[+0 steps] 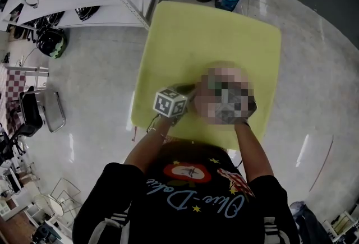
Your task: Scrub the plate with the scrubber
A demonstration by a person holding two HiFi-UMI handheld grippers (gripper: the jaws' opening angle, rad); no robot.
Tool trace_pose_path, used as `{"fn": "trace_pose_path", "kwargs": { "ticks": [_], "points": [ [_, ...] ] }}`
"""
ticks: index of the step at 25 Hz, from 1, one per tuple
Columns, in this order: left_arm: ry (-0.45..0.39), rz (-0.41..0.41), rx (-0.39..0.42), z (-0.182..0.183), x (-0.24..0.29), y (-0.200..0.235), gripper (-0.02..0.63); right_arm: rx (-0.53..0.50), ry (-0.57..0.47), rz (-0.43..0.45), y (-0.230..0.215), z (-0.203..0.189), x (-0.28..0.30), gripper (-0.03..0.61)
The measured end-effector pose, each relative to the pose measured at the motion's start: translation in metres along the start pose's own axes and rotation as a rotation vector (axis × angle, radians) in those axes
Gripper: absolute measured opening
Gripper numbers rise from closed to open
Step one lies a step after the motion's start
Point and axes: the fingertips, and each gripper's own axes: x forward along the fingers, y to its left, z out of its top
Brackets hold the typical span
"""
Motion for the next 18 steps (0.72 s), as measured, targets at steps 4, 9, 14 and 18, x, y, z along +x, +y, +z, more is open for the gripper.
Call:
{"fn": "trace_pose_path", "kwargs": {
  "ticks": [4,9,14,18],
  "points": [
    [-0.005,0.014,0.005,0.0,-0.001,-0.002,0.042,0.003,0.022,0.034,0.011,-0.003,0.002,0.064],
    [-0.018,0.039,0.019,0.001,0.0,-0.001,0.04,0.017,0.034,0.086,0.026,0.002,0.002,0.066],
    [-0.021,0.047,0.03,0.0,0.0,-0.001,0.04,0.001,0.034,0.112,0.045,0.003,0.001,0.066],
    [-0.013,0.056,0.028,-0.003,0.0,-0.004,0.04,-0.004,0.026,0.137,0.061,0.001,-0.004,0.066]
  ]
}}
